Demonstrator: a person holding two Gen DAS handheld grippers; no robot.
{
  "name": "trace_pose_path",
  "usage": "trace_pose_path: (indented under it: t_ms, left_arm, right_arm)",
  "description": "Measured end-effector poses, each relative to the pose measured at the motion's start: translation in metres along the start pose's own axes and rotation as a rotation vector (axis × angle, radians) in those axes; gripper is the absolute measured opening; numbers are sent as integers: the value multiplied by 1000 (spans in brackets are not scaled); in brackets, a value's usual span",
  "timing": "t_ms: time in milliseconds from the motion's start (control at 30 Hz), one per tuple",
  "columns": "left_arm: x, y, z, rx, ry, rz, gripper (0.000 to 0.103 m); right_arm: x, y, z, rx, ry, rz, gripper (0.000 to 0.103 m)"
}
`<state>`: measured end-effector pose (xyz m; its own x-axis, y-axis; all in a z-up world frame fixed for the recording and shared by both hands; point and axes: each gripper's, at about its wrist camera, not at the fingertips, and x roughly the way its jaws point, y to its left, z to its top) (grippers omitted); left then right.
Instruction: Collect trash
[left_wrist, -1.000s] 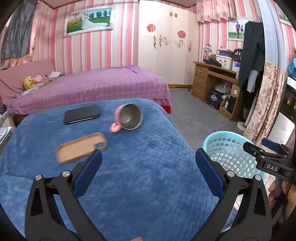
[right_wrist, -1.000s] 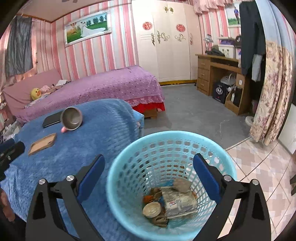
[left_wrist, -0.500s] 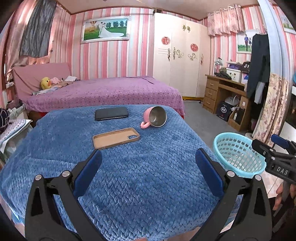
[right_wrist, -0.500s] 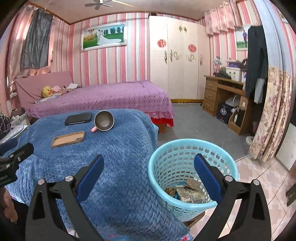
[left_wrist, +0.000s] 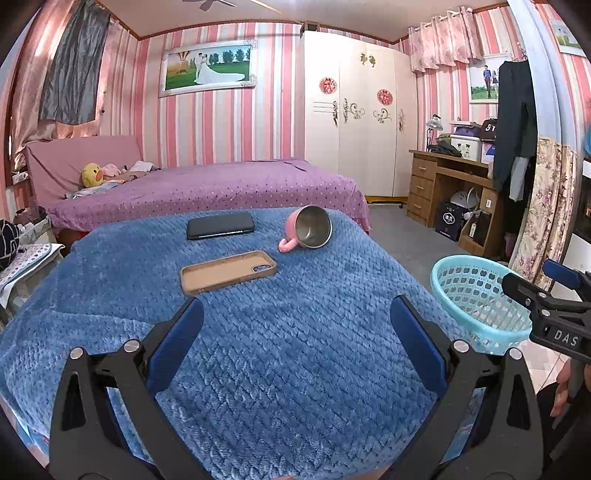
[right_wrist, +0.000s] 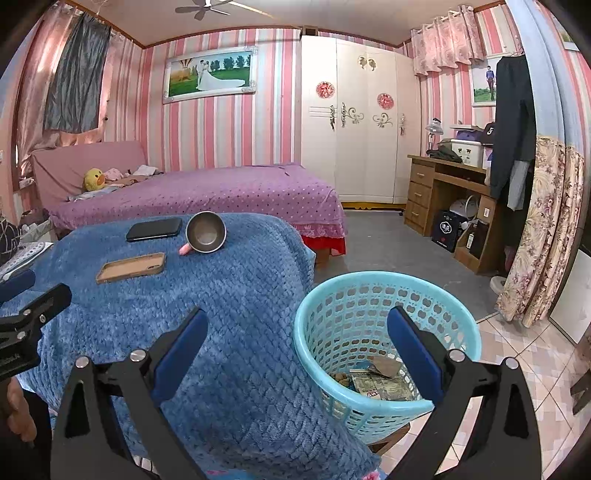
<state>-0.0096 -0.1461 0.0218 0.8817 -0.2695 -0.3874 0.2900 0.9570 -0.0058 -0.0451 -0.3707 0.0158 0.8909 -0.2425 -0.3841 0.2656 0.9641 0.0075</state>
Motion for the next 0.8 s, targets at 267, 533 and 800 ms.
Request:
trace_pose_path:
  t_ms: [267, 533, 800]
  left_arm:
    - [4, -8, -2, 11, -7, -5, 98]
    - [1, -15, -3, 22, -21, 3, 98]
    - [-3, -15, -3, 30, -45, 33, 98]
  right_arm:
    - [2, 0, -3, -16, 1, -7, 96]
    - [2, -1, -3, -19, 0, -4, 96]
    - [2, -1, -4, -27, -6, 0, 96]
